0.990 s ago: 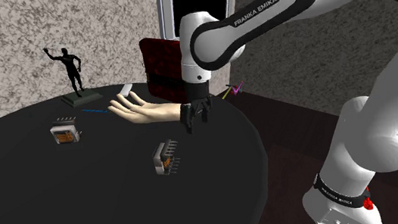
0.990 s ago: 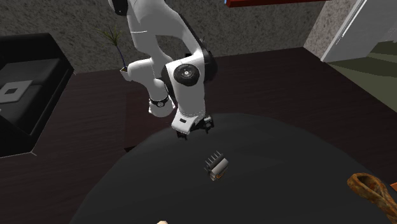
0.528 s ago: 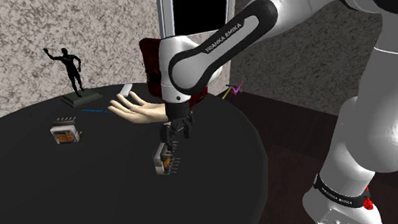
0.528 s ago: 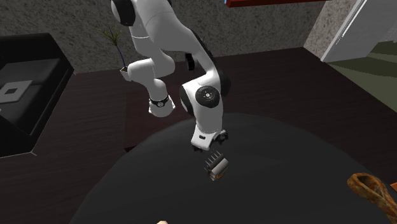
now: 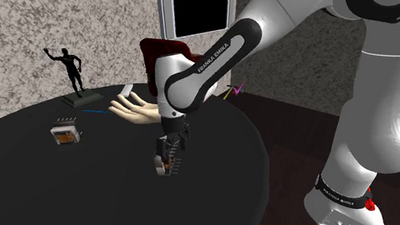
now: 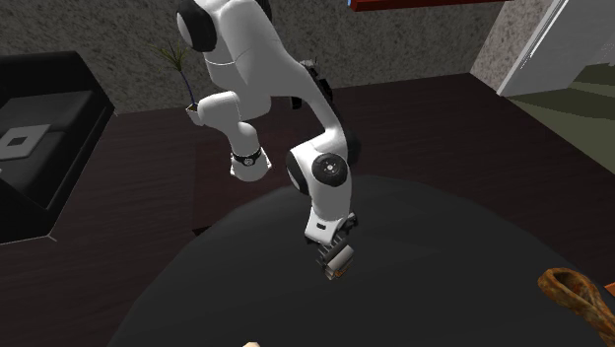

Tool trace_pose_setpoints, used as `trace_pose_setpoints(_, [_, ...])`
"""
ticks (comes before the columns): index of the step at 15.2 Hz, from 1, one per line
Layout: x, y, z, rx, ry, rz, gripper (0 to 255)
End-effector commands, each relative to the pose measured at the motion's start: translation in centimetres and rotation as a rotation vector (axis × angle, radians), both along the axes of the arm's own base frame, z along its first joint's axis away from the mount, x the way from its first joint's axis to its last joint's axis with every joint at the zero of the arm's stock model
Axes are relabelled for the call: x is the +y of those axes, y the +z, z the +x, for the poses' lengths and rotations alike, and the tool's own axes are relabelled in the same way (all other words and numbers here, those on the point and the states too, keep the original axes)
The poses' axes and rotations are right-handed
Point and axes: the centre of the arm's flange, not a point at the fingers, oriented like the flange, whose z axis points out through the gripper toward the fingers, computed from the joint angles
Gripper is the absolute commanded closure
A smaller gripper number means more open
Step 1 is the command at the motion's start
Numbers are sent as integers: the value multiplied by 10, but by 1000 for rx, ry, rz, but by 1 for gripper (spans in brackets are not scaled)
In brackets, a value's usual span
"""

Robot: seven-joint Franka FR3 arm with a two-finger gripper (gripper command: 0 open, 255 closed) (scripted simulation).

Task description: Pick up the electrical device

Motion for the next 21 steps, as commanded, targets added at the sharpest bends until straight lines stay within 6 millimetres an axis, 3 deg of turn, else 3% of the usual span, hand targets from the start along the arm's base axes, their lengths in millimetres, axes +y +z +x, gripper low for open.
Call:
trace_pose_setpoints(1, [0,-9,1,-1,0,0,0])
trace_pose_setpoints(2, [0,-9,1,-1,0,0,0])
trace_pose_setpoints(3, [1,-9,1,0,0,0,255])
trace_pose_setpoints(12, [0,-9,1,-1,0,0,255])
trace_pose_setpoints(21, [0,39,1,-1,0,0,255])
